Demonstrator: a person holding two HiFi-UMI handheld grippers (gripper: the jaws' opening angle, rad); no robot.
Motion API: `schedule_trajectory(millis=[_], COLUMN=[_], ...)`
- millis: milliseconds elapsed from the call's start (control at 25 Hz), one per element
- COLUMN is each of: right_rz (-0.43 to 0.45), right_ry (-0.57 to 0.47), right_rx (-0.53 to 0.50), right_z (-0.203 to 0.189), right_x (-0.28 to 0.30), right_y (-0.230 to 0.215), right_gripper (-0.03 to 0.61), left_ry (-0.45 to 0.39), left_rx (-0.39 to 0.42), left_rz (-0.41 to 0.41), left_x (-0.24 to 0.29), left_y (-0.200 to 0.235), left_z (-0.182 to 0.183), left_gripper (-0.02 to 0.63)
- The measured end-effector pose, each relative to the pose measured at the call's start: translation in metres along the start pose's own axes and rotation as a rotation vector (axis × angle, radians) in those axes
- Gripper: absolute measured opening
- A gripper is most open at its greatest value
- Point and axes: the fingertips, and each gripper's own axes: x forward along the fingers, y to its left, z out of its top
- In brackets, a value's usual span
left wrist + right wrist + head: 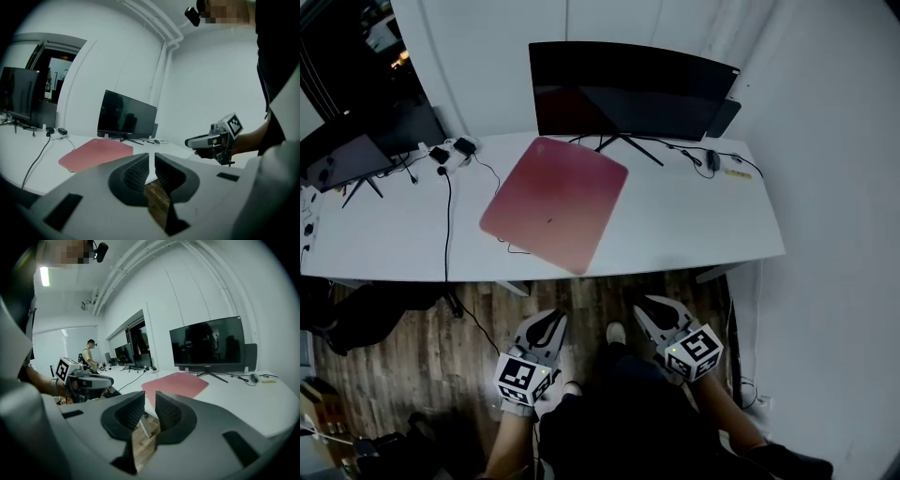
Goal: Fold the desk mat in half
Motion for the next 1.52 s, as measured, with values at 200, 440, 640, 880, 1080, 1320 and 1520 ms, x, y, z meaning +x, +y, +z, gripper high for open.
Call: schedule_trajectory(millis=[200, 440, 640, 880, 1080, 1320, 1520], right_rz=[0.109, 0.252, 0.382, 0.492, 0.547, 0.573, 0.578], right_ry=[0.045, 0.112, 0.164, 0.230, 0.284, 0.351, 0.412], right_rx=[-0.039, -0.081, -0.097, -0.175, -0.225, -0.280, -0.314], right_z=[0.013, 0.012, 0.005, -0.013, -0.032, -0.054, -0.077], right_x=[0.041, 0.080, 0.108, 0.139, 0.162, 0.186, 0.206], right_y=[-0.036, -0.064, -0.076, -0.074, -0.063, -0.049, -0.043], right_gripper=[0.057, 0.064, 0.094, 0.117, 0.137, 0.164, 0.181], left_ry=[-0.003, 0.023, 0.029, 0.030, 0.037, 0.045, 0.065], left_rx=[-0.007, -0.046, -0.071, -0.119, -0.164, -0.189, -0.195], left_rz=[0.090, 0.217, 0.321, 0.429, 0.491, 0.518, 0.506], left_x=[0.034, 0.061, 0.072, 0.068, 0.057, 0.042, 0.034], left_y=[0.026, 0.044, 0.055, 0.065, 0.074, 0.089, 0.102], left_z=[0.009, 0.014, 0.005, -0.007, -0.018, -0.028, -0.035], left_gripper=[0.029, 0.029, 0.029, 0.029, 0.029, 0.029, 0.029])
